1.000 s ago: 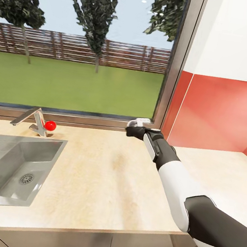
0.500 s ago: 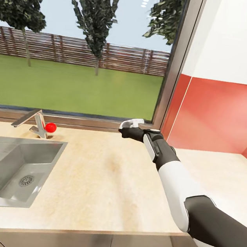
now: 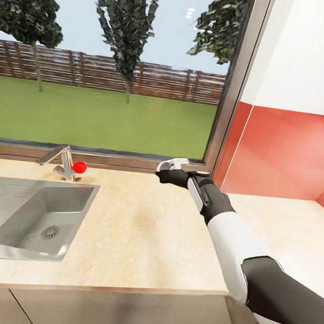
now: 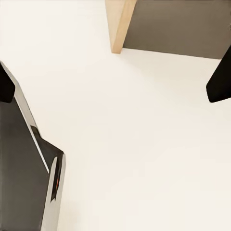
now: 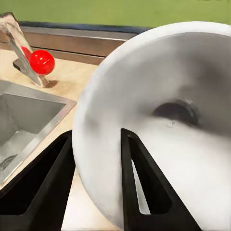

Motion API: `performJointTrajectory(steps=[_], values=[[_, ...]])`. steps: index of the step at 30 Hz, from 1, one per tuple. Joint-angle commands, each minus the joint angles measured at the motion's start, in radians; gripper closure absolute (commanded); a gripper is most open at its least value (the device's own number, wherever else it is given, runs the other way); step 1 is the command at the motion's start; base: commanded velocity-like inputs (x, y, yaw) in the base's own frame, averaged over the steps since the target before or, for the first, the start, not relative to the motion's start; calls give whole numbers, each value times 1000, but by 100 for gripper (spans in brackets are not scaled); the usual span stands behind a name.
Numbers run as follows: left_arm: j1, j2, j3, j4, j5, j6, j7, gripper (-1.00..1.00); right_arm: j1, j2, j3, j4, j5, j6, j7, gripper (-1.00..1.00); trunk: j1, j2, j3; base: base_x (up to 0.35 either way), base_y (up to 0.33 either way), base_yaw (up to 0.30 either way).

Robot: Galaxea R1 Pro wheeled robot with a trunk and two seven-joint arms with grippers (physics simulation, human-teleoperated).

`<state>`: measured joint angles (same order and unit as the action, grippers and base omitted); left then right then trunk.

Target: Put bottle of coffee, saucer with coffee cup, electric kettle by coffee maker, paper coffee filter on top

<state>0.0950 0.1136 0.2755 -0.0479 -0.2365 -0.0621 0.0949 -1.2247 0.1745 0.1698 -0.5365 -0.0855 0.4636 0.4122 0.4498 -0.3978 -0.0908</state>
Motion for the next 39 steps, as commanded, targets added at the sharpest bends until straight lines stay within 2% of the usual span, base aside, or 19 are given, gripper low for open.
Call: performJointTrajectory(steps=[1,8,18,22,25,28,35,39], values=[[0,0,8,-1,-10,-2,2,-100,-1,0,2,-1,-10,7,-1,100,0,-2,0,-265,218,0],[-1,0,11,-1,-8,-3,2,-100,-1,0,2,0,-10,7,-2,100,0,-2,10,-269,219,25],[-1,-1,13,-31,-5,-1,2,-100,-1,0,2,-1,-10,8,-3,100,0,-2,22,-271,219,185],[-1,3,13,-48,12,0,2,-100,-1,0,2,10,-7,7,-17,100,0,-2,25,-270,219,238],[-1,2,13,-67,40,1,2,-100,-1,0,2,35,-6,7,-76,100,0,-2,26,-271,219,268],[-1,-1,13,-81,51,0,2,-100,-1,0,2,78,-8,7,-117,100,0,-2,27,-270,219,274],[-1,4,13,-87,59,-1,2,-100,-1,0,4,207,-12,5,-128,100,0,-2,32,-270,219,247],[-1,0,13,-86,87,-2,2,-100,-1,0,5,237,-13,4,-128,100,0,-2,36,-258,214,228]])
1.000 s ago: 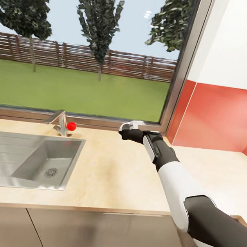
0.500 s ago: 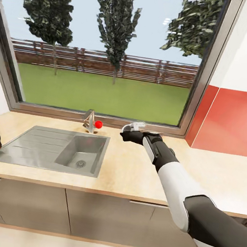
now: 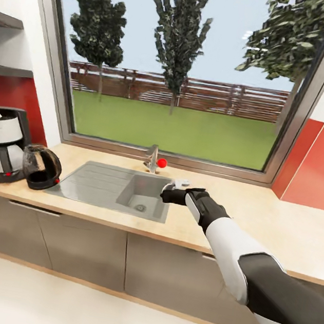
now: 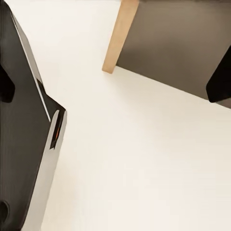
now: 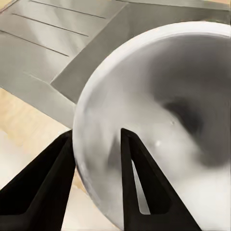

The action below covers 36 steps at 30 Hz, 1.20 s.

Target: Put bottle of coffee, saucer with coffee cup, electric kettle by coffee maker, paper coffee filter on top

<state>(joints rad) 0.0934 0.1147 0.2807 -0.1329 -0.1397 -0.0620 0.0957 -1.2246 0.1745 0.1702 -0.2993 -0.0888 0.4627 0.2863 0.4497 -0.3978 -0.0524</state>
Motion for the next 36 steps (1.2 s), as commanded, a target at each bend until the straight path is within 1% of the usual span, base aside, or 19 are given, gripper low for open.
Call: performJointTrajectory(steps=[1,12,18,27,29,33,36], values=[[0,0,8,-1,-6,-2,1,-100,-1,0,5,1,-10,5,-2,100,0,-2,-1,-201,178,225],[0,4,8,-1,0,-2,1,-100,-1,0,5,-3,-11,5,-1,100,0,-2,10,-27,24,223],[0,1,8,-2,0,-2,1,-100,-1,0,5,-3,-11,5,-1,100,0,-2,17,0,0,216],[0,0,7,-2,0,-4,0,-100,-1,0,5,-3,-11,5,-1,100,0,-2,28,0,0,145],[0,-1,8,-2,0,-16,0,-100,-1,0,5,-3,-11,5,-1,100,0,-2,31,-15,0,124],[0,-3,8,-2,0,-40,1,-100,-1,0,5,-3,-11,5,-1,100,0,-2,37,-226,0,122],[0,-3,8,-1,0,-43,1,-100,-1,0,5,-2,-11,5,-1,100,0,-2,41,-325,0,121]])
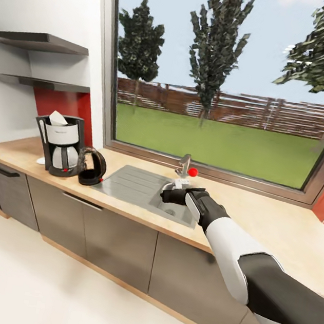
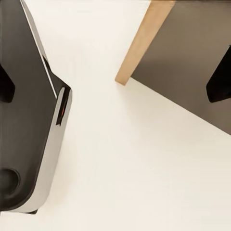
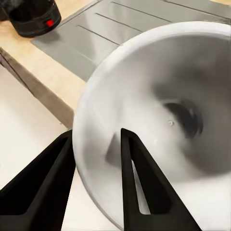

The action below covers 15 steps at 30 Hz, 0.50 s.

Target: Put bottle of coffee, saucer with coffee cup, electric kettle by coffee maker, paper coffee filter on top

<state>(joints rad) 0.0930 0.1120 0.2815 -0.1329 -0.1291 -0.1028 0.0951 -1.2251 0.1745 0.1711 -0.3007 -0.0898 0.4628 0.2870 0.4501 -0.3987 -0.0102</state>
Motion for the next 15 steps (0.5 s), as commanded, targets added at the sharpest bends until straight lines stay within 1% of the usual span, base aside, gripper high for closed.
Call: performJointTrajectory(steps=[1,8,11,15], values=[[1,-1,8,-1,-10,-2,2,-100,-1,0,4,-1,-10,5,-2,100,0,-1,0,-332,0,121],[1,0,7,-2,-10,-2,2,-100,-1,0,4,0,-10,5,-2,100,0,-1,10,-311,0,121],[1,0,7,-2,-10,-2,2,-100,-1,0,4,0,-10,5,-1,100,0,-1,15,-141,0,121],[1,0,7,-2,-10,-1,2,-100,-1,0,4,0,-10,5,-2,100,0,-1,20,-29,0,121]])
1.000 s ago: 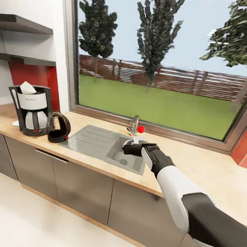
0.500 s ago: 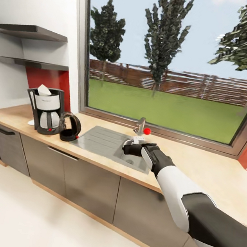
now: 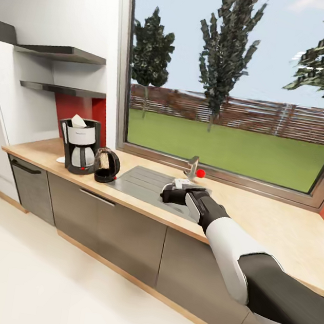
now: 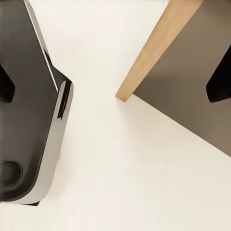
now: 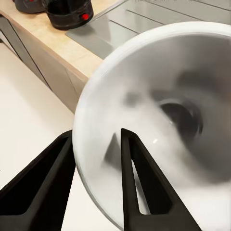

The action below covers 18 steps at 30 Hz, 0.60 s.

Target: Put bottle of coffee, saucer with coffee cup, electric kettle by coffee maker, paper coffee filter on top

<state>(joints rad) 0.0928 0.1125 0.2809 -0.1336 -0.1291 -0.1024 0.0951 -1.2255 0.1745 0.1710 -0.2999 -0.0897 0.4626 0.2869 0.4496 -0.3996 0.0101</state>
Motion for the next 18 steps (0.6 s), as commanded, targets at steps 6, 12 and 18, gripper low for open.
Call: performJointTrajectory(steps=[6,12,18], values=[[1,-1,7,-1,-10,-2,2,-100,0,0,4,-2,-10,5,-1,100,0,0,8,-4,0,120],[1,-1,7,-1,-10,-2,2,-100,0,0,4,-2,-10,5,-2,100,0,0,10,0,0,26],[1,-1,7,-1,-10,-2,2,-100,0,0,4,-2,-10,5,-2,100,0,0,10,0,0,0]])
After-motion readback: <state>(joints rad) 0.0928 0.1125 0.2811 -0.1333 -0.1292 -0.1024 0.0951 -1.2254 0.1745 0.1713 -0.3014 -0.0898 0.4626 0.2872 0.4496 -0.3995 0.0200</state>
